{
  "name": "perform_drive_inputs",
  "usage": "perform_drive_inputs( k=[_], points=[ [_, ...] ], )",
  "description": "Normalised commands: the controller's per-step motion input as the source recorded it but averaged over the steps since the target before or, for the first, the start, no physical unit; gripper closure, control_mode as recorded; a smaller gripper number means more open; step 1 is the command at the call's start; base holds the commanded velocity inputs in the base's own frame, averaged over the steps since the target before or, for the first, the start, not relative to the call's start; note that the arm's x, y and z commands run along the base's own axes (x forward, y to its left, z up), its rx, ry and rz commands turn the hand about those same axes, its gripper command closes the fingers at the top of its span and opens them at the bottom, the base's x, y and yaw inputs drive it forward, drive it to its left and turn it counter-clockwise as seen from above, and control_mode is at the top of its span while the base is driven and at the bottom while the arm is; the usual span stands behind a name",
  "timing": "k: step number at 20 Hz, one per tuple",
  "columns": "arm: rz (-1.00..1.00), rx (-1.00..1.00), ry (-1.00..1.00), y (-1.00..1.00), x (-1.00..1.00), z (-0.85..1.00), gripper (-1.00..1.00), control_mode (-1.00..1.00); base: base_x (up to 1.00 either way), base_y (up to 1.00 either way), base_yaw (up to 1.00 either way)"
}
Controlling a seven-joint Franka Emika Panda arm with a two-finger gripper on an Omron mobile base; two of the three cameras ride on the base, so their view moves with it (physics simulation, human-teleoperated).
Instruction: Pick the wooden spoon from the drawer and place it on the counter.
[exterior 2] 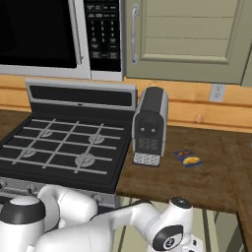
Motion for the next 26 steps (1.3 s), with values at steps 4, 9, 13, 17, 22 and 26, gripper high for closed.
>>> perform_drive_inputs(
  k=[4,9,13,17,22,26],
  points=[
    [0.00,0.00,0.06,-0.08,-0.79,-0.50,-1.00,-1.00,0.00,0.00,0.00],
    [0.01,0.00,0.06,-0.04,-0.59,-0.28,-1.00,-1.00,0.00,0.00,0.00],
    [0.00,0.00,-0.02,0.00,0.00,0.49,-1.00,-1.00,0.00,0.00,0.00],
    [-0.02,0.03,-0.22,0.15,0.03,0.90,-1.00,-1.00,0.00,0.00,0.00],
    [-0.22,0.03,-0.28,0.50,0.47,0.48,-1.00,-1.00,0.00,0.00,0.00],
    [-0.39,0.00,-0.25,0.86,0.23,0.00,-1.00,-1.00,0.00,0.00,0.00]
  ],
)
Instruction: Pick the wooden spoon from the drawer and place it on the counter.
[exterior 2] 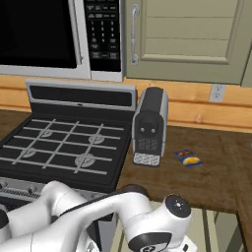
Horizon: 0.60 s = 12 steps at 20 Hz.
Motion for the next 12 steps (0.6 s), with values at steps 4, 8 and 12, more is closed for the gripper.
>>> perform_drive_inputs(
  k=[4,8,12],
  points=[
    [-0.11,0.00,-0.15,0.33,0.34,0.00,-1.00,-1.00,0.00,0.00,0.00],
    [0.00,0.00,0.00,0.00,0.45,-0.14,-1.00,-1.00,0.00,0.00,0.00],
    [0.00,0.00,0.00,-0.04,0.58,-0.29,-1.00,-1.00,0.00,0.00,0.00]
  ],
)
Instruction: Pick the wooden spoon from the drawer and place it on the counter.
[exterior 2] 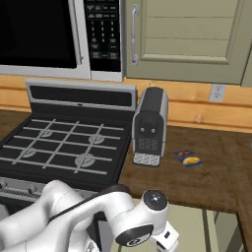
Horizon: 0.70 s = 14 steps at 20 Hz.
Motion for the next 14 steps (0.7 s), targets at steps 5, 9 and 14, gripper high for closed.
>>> perform_drive_inputs(
  k=[5,9,14],
  points=[
    [0.00,0.00,0.00,0.13,0.32,-0.30,-1.00,-1.00,0.00,0.00,0.00],
    [-0.01,0.00,0.00,0.01,0.04,-0.46,-1.00,-1.00,0.00,0.00,0.00],
    [-0.01,0.00,0.00,-0.28,0.00,-0.38,-1.00,-1.00,0.00,0.00,0.00]
  ],
)
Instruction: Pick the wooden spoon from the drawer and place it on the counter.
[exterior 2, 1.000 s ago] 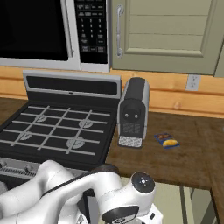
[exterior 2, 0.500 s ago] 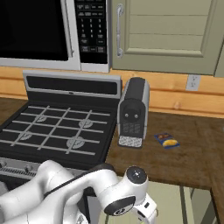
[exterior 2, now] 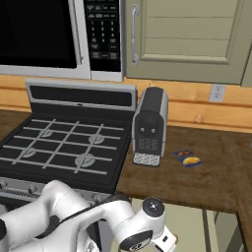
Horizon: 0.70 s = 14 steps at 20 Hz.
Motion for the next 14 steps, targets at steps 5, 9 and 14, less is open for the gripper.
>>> perform_drive_inputs(
  k=[5,9,14],
  points=[
    [0.00,0.00,0.04,-0.02,0.22,-0.39,-1.00,-1.00,0.00,0.00,0.00],
    [0.00,0.00,0.06,0.00,0.25,-0.46,-1.00,-1.00,0.00,0.00,0.00],
    [0.00,0.00,0.03,-0.03,0.10,-0.42,-1.00,-1.00,0.00,0.00,0.00]
  ],
)
